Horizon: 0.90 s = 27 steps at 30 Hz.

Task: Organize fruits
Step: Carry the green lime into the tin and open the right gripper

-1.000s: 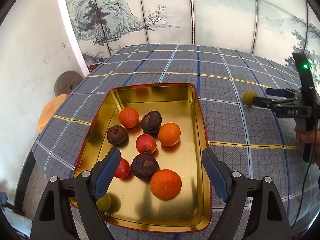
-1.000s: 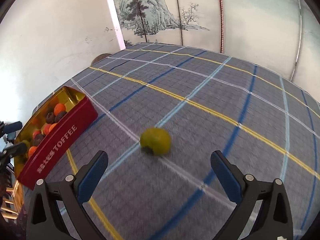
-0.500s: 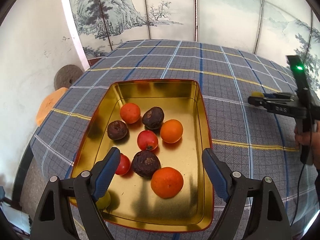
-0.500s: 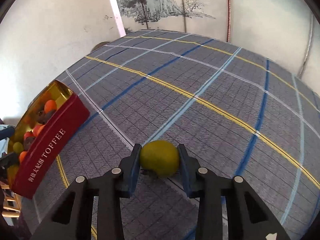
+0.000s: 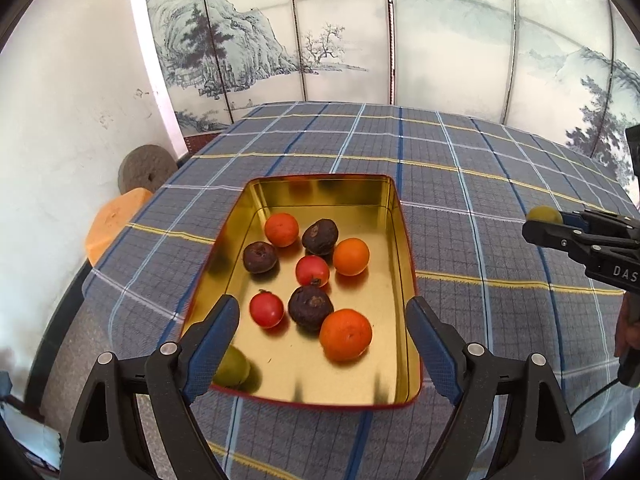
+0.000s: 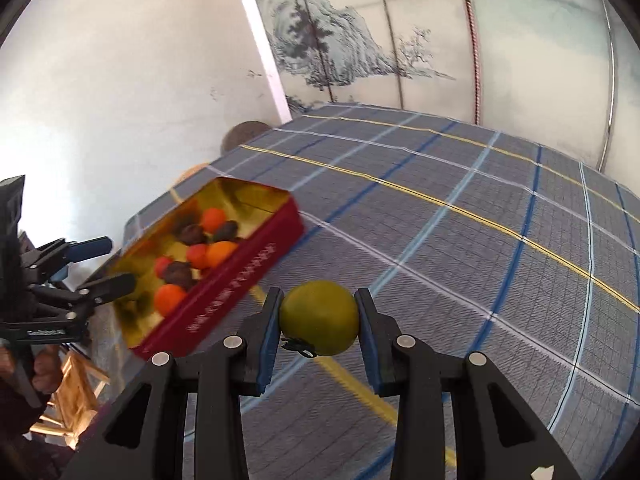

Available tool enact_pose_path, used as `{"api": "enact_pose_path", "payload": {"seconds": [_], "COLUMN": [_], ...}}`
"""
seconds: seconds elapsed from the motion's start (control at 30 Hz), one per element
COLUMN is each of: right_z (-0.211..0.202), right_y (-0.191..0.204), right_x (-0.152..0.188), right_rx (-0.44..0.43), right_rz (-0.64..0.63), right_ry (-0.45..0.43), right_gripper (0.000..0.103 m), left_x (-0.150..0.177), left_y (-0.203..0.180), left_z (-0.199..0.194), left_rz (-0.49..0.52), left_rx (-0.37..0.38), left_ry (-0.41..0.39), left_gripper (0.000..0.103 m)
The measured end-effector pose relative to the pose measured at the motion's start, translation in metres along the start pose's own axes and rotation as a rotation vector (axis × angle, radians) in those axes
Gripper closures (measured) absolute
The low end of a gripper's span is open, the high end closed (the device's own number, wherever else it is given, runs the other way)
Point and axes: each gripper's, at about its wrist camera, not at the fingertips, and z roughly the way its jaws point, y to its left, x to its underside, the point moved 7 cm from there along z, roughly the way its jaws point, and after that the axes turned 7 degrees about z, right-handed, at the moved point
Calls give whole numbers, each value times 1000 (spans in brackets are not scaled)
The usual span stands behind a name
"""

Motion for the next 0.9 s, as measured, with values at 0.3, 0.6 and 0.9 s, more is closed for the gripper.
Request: {"api": "enact_pose_path", "payload": {"seconds": [0.3, 0.6, 0.9], "right_z": [5, 39, 78], "right_y": [57, 102, 127], "right_x": [-9, -12, -10], "right_rx": [-77, -145, -154], "right_rz": [-68, -96, -118], "right_ry": [7, 56, 111], "right_gripper": [69, 69, 69], "left_x": [12, 22, 22], "left_y": [20, 40, 53], "left_z": [-18, -27, -38], "left_rz": [-13, -4, 20], "left_rx": [-37, -88, -149], "left_ry": [-27, -74, -143], "left_gripper": [13, 10, 2]}}
